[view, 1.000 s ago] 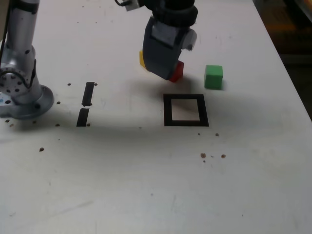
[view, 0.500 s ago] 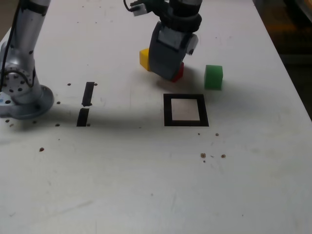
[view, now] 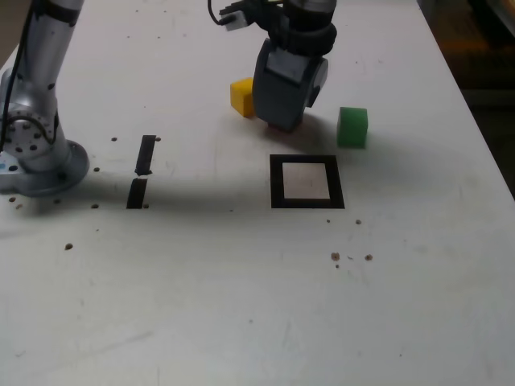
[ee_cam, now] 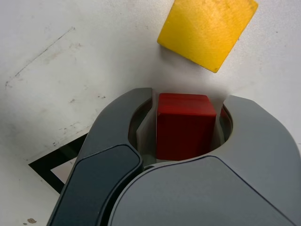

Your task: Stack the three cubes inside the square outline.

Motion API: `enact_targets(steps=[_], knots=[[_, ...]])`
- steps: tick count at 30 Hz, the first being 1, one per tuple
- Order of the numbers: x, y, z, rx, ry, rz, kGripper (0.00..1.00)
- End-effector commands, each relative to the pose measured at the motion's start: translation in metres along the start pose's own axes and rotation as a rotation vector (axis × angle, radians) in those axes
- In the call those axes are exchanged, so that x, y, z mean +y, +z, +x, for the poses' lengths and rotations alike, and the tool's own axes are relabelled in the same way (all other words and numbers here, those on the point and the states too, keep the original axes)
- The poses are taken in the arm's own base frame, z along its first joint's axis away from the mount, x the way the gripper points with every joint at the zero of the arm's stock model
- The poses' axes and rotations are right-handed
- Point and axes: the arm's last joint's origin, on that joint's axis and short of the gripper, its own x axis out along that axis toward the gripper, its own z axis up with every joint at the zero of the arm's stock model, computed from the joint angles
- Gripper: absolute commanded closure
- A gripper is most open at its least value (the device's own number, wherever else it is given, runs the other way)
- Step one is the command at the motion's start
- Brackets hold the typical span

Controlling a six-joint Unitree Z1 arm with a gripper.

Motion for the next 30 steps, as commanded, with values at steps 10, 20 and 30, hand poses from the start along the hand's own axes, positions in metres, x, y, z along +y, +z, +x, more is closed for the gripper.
enact_targets(steps=[10,20,30], knots=[[0.030,-0.020,-0.077,-0.044,0.011,0.160,0.82],[0.000,-0.062,-0.092,-0.011,0.012,0.744,0.82],[-0.068,-0.100,-0.057,-0.041,0.010,0.952,0.82]])
